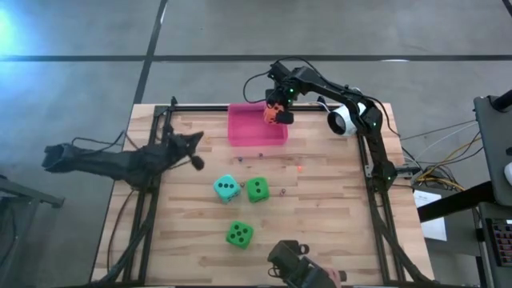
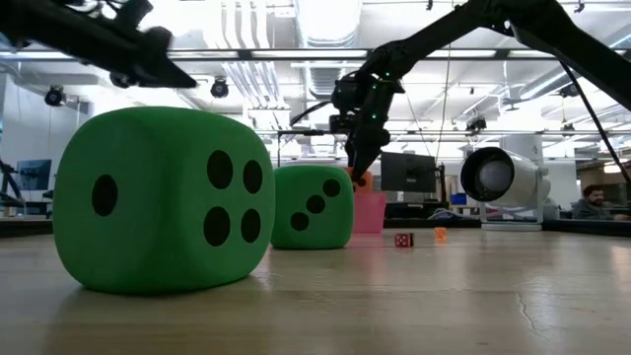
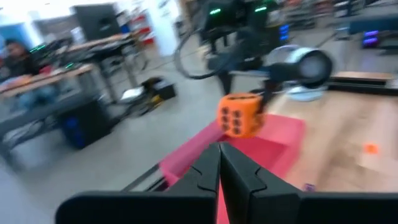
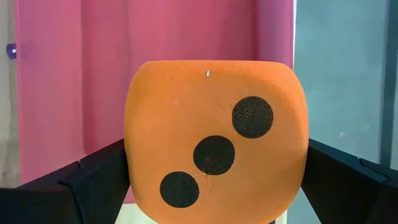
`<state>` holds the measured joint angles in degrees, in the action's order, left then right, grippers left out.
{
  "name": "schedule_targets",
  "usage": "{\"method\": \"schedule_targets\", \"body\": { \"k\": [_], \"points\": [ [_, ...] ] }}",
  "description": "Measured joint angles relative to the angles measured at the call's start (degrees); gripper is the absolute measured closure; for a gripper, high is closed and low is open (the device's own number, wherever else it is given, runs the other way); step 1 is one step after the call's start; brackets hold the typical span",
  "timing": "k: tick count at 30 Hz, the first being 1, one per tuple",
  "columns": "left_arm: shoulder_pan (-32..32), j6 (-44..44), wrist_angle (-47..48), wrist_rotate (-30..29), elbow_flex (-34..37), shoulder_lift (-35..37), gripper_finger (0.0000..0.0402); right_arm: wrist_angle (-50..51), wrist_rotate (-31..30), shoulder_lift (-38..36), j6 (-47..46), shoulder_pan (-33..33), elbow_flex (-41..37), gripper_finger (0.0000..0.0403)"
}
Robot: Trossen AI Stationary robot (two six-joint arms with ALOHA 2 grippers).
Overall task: Pick & Place Dice
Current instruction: Put the large orange dice into the pink bin
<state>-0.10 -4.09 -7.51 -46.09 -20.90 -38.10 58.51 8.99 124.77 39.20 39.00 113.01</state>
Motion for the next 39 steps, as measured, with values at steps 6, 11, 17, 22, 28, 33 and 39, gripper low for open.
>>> {"method": "schedule_targets", "body": {
  "k": [6, 11, 17, 22, 28, 33, 39],
  "points": [
    [13.6, 1.38, -0.16, 14.88, -3.52, -9.0, 0.0398, -0.5, 0.0, 0.0, -0.05, 0.0, 0.0, 0.0006],
    [24.52, 2.59, -4.99, 29.45, -5.69, -16.76, 0.0398, -0.5, 0.0, 0.0, -0.19, 0.0, 0.0, 0.0006],
    [31.13, 1.31, -11.31, 44.78, -10.09, -27.98, 0.0399, -0.52, 0.04, 0.0, -0.17, 0.0, 0.0, 0.0006],
    [31.39, -0.65, -14.43, 46.39, -17.5, -39.13, 0.04, -0.56, 0.07, 0.0, -0.17, -0.02, 0.0, 0.0006],
    [31.62, -1.65, -13.36, 46.5, -27.74, -50.57, 0.04, -0.56, 0.09, 0.0, -0.17, -0.02, 0.0, 0.0006],
    [32.05, -5.65, -13.22, 48.32, -33.1, -56.73, 0.04, -0.54, 0.13, 0.0, 0.0, -0.04, 0.0, 0.0006],
    [33.41, -8.9, -13.55, 54.71, -37.0, -62.34, 0.04, -0.52, 0.24, 0.0, 0.13, -0.13, 0.0, 0.0006]
  ]
}}
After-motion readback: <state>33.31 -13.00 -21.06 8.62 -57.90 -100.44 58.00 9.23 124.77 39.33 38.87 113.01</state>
